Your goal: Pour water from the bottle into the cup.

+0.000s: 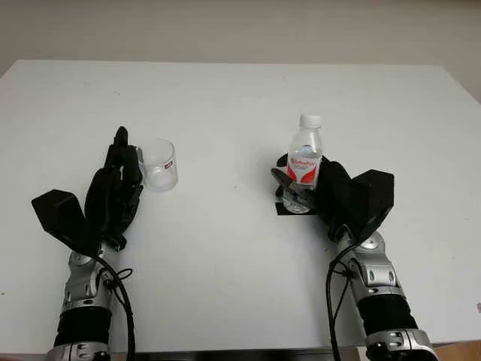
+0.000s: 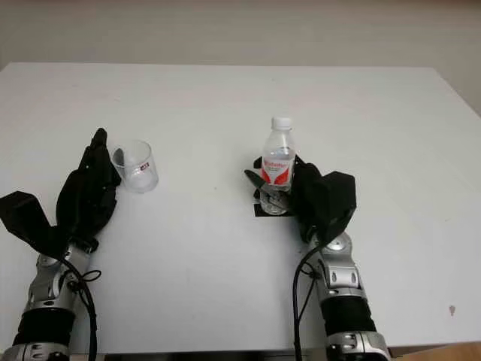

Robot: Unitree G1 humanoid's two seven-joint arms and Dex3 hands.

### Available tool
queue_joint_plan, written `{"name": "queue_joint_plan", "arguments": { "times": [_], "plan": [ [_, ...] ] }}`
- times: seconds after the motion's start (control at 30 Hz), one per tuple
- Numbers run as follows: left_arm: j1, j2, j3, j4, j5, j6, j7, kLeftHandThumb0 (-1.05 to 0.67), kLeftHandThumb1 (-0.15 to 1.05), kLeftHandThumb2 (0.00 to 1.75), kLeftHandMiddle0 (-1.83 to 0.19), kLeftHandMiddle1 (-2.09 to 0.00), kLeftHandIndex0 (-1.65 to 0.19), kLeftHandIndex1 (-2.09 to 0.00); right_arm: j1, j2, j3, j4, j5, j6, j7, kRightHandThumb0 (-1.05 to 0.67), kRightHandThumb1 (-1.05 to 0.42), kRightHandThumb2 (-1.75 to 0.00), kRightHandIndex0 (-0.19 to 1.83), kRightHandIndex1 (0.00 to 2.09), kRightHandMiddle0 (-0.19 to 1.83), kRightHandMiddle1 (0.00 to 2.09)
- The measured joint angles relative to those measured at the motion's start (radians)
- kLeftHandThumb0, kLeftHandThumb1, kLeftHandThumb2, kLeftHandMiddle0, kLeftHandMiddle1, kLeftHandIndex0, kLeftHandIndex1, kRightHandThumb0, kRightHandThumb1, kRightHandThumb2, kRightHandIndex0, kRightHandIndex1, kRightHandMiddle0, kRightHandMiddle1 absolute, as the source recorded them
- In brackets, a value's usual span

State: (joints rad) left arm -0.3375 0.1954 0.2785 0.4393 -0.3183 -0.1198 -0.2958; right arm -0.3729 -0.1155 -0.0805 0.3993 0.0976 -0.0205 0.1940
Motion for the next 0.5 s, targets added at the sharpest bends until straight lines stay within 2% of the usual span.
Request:
{"name": "queue_joint_plan", "arguments": {
  "times": [0.03,0.07,0.1,0.13,0.17,0.2,0.3,0.5],
  "plan": [
    [0.0,0.001,0.001,0.0,0.0,0.0,0.0,-0.75,1.05,0.53,0.1,-0.06,0.11,-0.06,0.005,0.009,-0.005,0.004,0.013,-0.014,0.003,-0.49,-1.05,-0.19,0.58,2.08,0.38,2.01],
    [0.0,0.001,0.002,0.0,0.0,0.002,0.0,-0.75,1.05,0.53,0.1,-0.06,0.11,-0.06,0.011,0.014,-0.007,0.01,0.022,-0.031,0.012,-0.54,-1.03,-0.13,0.25,1.83,0.16,1.84],
    [0.0,0.001,0.002,-0.002,0.0,0.005,0.001,-0.75,1.05,0.53,0.1,-0.06,0.1,-0.06,0.017,0.014,-0.005,0.013,0.022,-0.051,0.033,-0.67,-0.99,-0.08,0.0,0.94,-0.05,1.12],
    [0.0,0.002,0.003,-0.003,0.0,0.008,0.001,-0.75,1.05,0.53,0.1,-0.06,0.1,-0.06,0.024,0.006,0.001,0.014,0.019,-0.072,0.06,-0.73,-0.97,-0.07,-0.09,0.53,-0.1,0.72],
    [0.0,0.003,0.003,-0.004,0.0,0.011,0.001,-0.75,1.05,0.53,0.1,-0.05,0.1,-0.06,0.028,-0.005,0.008,0.014,0.017,-0.088,0.089,-0.79,-0.95,-0.06,-0.14,0.27,-0.14,0.46],
    [0.0,0.004,0.003,-0.004,0.0,0.013,0.001,-0.75,1.05,0.53,0.1,-0.05,0.1,-0.06,0.033,-0.018,0.014,0.014,0.015,-0.102,0.117,-0.84,-0.94,-0.05,-0.17,0.11,-0.17,0.24],
    [0.001,0.009,0.004,-0.005,0.0,0.018,0.0,-0.76,1.05,0.52,0.1,-0.06,0.09,-0.06,0.051,-0.035,0.024,0.014,0.015,-0.136,0.159,-0.85,-0.92,-0.05,-0.19,0.01,-0.19,0.05],
    [0.001,0.015,0.006,-0.004,0.0,0.02,-0.003,-0.75,1.05,0.53,0.09,-0.06,0.09,-0.06,0.072,-0.041,0.022,0.021,0.02,-0.18,0.182,-0.82,-0.91,-0.05,-0.19,0.0,-0.19,0.0]
  ]
}}
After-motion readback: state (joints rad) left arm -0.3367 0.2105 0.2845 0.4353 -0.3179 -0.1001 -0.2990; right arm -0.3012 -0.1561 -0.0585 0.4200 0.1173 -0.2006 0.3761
